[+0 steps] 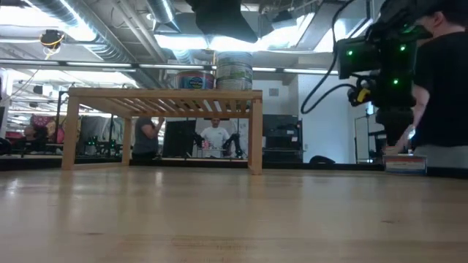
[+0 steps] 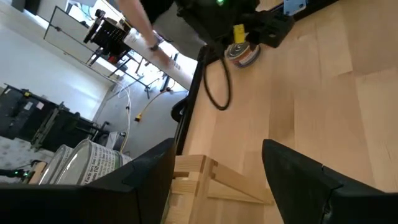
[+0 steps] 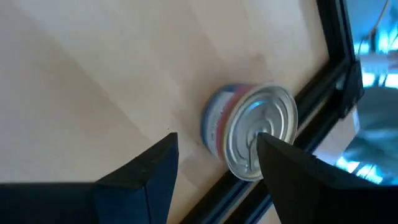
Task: Stack canned seafood by type on shelf
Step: Stack the blue tuna can on top of the bottom blue tuna can on the shelf
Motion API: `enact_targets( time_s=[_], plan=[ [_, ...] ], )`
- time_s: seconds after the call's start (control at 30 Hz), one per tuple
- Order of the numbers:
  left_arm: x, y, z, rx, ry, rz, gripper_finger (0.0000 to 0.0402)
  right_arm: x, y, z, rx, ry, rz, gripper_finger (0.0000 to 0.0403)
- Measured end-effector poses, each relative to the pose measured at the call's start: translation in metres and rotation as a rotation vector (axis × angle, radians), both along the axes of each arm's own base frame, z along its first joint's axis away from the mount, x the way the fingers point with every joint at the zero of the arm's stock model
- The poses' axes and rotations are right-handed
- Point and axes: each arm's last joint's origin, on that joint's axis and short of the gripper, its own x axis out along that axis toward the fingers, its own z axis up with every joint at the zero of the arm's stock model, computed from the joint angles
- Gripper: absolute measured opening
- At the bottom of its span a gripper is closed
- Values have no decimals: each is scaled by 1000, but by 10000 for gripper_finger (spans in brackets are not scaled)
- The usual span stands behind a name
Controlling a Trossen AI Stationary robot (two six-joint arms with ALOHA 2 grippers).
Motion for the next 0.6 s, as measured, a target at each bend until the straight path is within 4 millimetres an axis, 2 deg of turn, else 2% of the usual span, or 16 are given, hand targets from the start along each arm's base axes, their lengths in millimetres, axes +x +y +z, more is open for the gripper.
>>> enact_targets(
  time_s=[0.2, 0.3, 0.43, 0.6],
  plan=[
    [0, 0, 0, -17, -11, 4, 237, -10, -23, -3, 3, 8, -210, 216],
    [0, 0, 0, -17, -10, 4, 237, -12, -31, -7, 26, 12, -262, 216],
    [0, 0, -1, -16, -5, 4, 237, -6, -38, -11, 97, -58, -244, 216],
    [0, 0, -1, -16, -2, 4, 237, 2, -43, -15, 38, -82, -217, 216]
  ],
)
